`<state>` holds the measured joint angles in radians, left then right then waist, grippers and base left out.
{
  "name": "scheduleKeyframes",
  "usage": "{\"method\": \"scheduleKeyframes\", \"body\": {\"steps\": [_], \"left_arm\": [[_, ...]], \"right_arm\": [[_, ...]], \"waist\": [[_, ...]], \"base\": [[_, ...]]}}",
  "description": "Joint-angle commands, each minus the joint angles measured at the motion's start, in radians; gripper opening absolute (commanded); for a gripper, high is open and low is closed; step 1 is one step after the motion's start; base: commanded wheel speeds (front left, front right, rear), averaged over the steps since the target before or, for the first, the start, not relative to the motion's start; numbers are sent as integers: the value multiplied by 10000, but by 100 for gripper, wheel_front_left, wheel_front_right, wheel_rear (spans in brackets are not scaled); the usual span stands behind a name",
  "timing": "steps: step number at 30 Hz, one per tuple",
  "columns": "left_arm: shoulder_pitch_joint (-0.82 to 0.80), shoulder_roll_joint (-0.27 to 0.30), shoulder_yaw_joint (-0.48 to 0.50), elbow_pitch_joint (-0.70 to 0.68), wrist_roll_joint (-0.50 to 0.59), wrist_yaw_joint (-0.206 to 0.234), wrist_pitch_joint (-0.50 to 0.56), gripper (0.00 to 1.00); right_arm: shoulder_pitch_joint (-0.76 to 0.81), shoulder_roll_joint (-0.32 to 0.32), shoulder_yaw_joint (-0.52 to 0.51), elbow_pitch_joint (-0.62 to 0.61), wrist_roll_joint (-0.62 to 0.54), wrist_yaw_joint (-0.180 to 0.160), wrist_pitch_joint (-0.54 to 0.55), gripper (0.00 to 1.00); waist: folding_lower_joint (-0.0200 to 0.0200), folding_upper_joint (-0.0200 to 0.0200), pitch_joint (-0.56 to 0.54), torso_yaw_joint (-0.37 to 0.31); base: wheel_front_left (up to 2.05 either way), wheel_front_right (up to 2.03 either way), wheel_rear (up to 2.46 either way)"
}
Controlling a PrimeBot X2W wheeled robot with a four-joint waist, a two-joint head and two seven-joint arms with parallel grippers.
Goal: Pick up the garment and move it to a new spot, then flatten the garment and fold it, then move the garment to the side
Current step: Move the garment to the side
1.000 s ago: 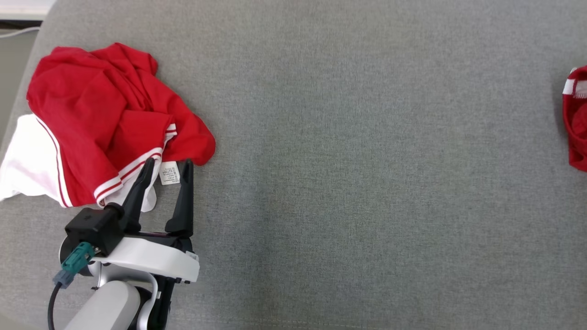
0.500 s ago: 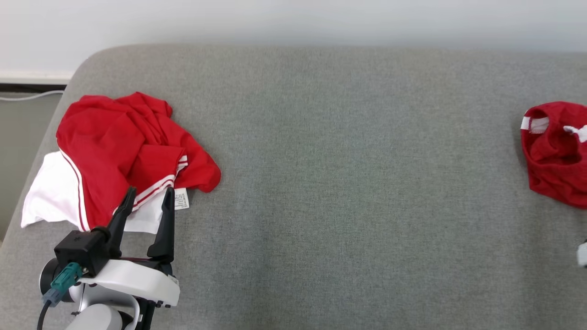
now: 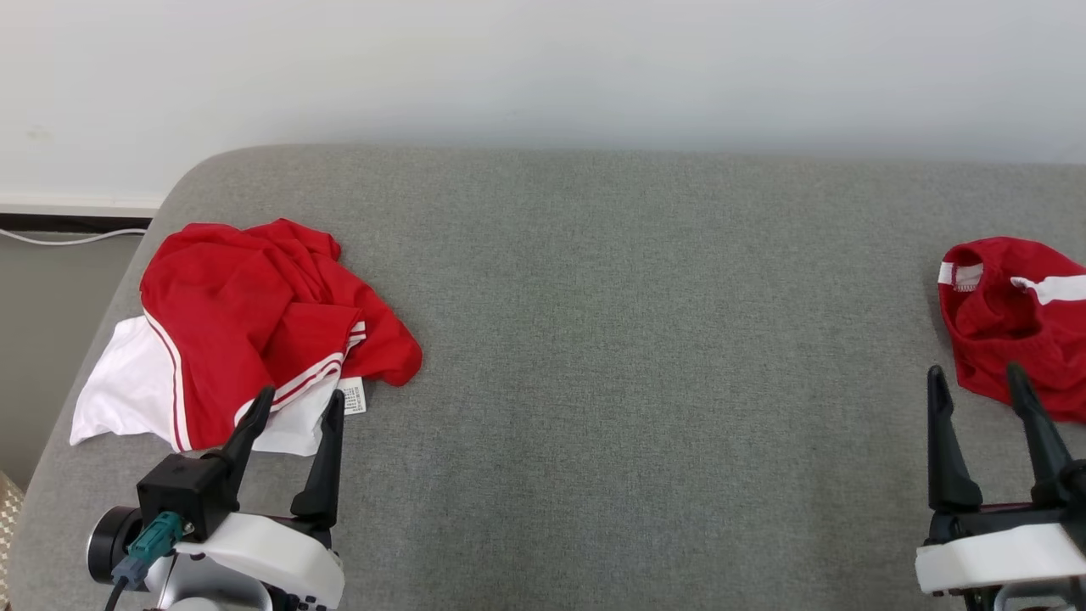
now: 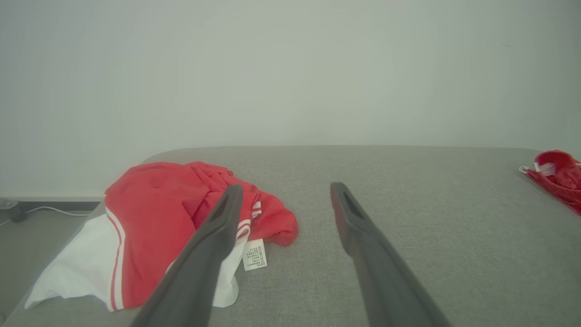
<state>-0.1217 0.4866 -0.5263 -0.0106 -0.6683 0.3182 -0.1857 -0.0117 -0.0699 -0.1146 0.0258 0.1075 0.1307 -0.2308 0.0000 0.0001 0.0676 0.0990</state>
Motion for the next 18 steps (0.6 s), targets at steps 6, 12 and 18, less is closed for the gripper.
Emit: {"method": "scheduleKeyframes", "body": {"steps": [6, 12, 18], "left_arm": [[-152, 305, 376, -158, 76, 198, -35, 100], [-46, 314, 404, -125, 54, 320, -48, 100], [89, 330, 416, -129, -4, 378, -49, 100]], "right_arm": [[551, 85, 787, -793, -385, 0, 236, 100], [1203, 177, 978, -845, -149, 0, 365, 100], [1616, 192, 1064, -731, 224, 0, 323, 100]], "waist": [[0, -1, -278, 82], [0, -1, -410, 121], [0, -1, -531, 110]], "base": [[0, 0, 0], [0, 0, 0], [0, 0, 0]]}}
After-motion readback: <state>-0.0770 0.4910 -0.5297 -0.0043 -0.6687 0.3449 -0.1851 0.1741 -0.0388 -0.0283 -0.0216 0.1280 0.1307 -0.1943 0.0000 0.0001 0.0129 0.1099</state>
